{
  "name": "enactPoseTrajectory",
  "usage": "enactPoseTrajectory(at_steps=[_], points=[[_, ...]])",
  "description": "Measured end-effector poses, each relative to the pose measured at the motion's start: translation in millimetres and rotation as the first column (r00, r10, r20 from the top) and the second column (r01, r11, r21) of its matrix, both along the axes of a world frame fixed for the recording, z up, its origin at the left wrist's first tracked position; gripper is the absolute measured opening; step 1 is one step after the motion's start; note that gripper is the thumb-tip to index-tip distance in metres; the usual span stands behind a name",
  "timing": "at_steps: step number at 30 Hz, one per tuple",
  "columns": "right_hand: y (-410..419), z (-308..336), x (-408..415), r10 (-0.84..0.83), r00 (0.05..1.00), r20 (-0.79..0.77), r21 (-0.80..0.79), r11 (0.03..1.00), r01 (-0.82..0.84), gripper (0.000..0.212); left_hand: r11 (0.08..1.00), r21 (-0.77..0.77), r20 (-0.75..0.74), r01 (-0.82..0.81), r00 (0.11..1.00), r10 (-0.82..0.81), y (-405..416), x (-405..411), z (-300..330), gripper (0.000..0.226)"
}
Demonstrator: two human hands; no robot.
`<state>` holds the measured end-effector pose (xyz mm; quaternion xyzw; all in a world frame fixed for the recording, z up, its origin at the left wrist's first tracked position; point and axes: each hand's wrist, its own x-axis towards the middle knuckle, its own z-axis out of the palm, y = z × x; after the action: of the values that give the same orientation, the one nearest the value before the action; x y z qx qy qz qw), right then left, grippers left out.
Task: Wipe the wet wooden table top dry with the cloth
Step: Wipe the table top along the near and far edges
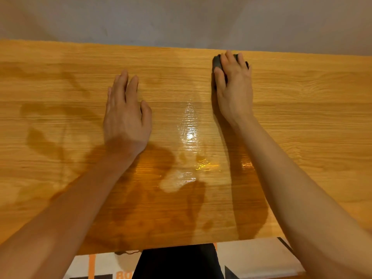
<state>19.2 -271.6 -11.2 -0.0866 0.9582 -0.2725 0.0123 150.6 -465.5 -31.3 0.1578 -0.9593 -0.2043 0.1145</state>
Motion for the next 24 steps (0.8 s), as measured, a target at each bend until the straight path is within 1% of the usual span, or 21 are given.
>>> enactPoseTrajectory(at_steps=[2,3,6,8,9,11,13,15,17,19,20,21,24], points=[[4.7,5.1,40.9,-0.013,1.0,-0.02,-0.023,1.0,0.012,0.043,1.0,0.0,0.008,0.003,1.0,-0.003,0.4,0.5,0.0,0.052],[7.0,7.3,69.4,0.017,0.999,-0.028,-0.016,1.0,-0.018,0.042,1.0,-0.001,0.007,0.001,1.0,-0.001,0.2,0.5,-0.1,0.052],[13.0,11.3,139.3,0.21,0.978,-0.009,-0.013,0.978,-0.21,0.04,1.0,0.005,0.004,-0.013,1.0,0.013,0.0,0.4,1.0,0.052],[21.8,12.3,145.4,0.302,0.953,0.024,-0.04,0.953,-0.301,0.039,1.0,0.024,0.015,-0.012,1.0,0.011,1.5,1.1,2.7,0.052],[27.7,12.7,137.9,0.32,0.947,0.033,-0.042,0.947,-0.318,0.039,0.999,0.038,0.023,-0.006,1.0,0.005,2.0,1.7,4.2,0.052],[44.9,13.7,119.9,0.267,0.963,0.042,-0.039,0.963,-0.266,0.04,0.998,0.057,0.048,0.029,0.998,-0.032,0.9,6.4,7.3,0.052],[73.0,14.8,105.3,0.115,0.992,0.048,-0.052,0.992,-0.112,0.04,0.995,0.037,0.067,0.096,0.993,-0.099,0.2,20.2,11.2,0.053],[100.8,17.6,98.1,-0.039,0.998,0.049,-0.068,0.997,0.042,0.039,0.988,0.009,0.066,0.156,0.986,-0.156,4.8,45.1,15.8,0.054],[109.5,18.7,97.5,-0.155,0.987,0.049,-0.065,0.985,0.158,0.039,0.99,0.035,0.091,0.138,0.986,-0.14,13.3,76.6,20.4,0.057],[93.4,16.5,103.4,-0.228,0.973,0.042,-0.066,0.971,0.23,0.039,0.992,0.088,0.134,0.096,0.985,-0.107,20.5,102.1,21.0,0.06],[78.6,14.6,110.7,-0.229,0.973,0.031,-0.07,0.971,0.23,0.038,0.991,0.101,0.137,0.085,0.986,-0.099,23.5,109.9,19.5,0.061],[60.3,12.6,121.8,-0.196,0.981,0.015,-0.067,0.978,0.196,0.037,0.991,0.105,0.134,0.079,0.987,-0.093,25.8,114.4,17.3,0.061],[0.6,4.2,163.7,0.001,0.999,-0.05,-0.013,1.0,-0.001,0.036,0.996,0.075,0.116,0.049,0.992,-0.057,29.7,115.4,11.0,0.061]])
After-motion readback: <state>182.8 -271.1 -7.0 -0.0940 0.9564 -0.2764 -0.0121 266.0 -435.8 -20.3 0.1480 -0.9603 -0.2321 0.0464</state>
